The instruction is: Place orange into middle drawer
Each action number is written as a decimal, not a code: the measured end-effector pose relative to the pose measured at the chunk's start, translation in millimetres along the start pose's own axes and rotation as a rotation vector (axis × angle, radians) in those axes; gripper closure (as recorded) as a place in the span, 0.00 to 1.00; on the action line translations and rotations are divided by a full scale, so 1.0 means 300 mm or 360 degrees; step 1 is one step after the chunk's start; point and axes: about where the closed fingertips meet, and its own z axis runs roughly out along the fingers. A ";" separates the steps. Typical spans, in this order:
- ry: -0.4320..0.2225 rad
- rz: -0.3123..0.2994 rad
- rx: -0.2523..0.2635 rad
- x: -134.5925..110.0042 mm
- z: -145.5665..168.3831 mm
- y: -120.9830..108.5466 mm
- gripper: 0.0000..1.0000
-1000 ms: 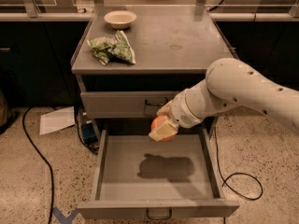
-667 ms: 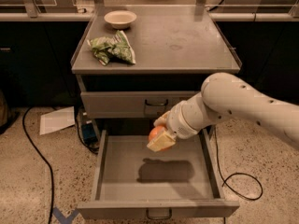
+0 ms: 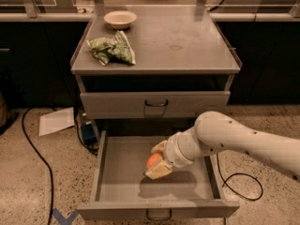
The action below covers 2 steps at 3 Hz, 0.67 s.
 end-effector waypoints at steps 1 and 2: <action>0.0033 0.0057 -0.0030 0.125 0.155 0.033 1.00; 0.0057 0.0130 -0.0014 0.212 0.311 -0.001 1.00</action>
Offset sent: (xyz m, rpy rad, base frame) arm 0.0143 0.0130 -0.1749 -0.0441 0.0958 -0.1130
